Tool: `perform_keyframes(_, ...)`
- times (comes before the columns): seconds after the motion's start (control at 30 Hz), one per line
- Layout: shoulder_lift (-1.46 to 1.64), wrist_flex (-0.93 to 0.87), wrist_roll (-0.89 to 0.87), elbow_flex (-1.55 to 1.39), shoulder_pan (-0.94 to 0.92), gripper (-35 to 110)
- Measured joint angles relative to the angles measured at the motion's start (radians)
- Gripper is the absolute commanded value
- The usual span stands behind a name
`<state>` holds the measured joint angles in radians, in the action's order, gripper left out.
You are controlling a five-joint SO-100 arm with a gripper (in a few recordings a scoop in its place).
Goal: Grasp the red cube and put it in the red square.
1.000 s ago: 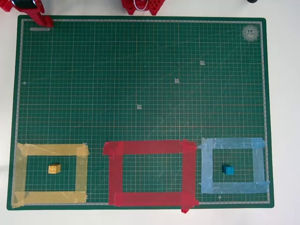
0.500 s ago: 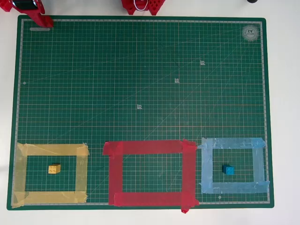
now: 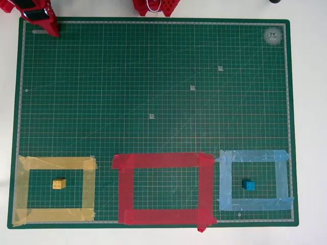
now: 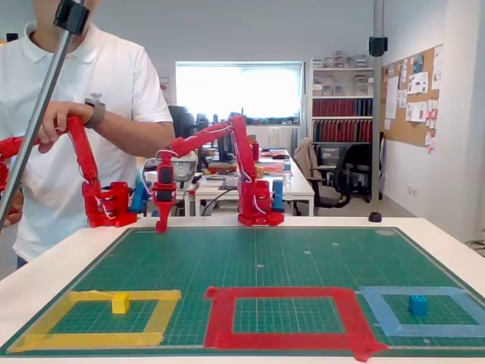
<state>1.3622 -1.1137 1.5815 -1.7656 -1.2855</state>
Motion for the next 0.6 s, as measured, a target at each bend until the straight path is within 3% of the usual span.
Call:
perform_keyframes(0.17,0.0,0.0,0.0,0.0,0.0,14)
perform_keyframes(0.23,0.0,0.0,0.0,0.0,0.002,0)
perform_keyframes(0.6,0.0,0.0,0.0,0.0,0.002,0)
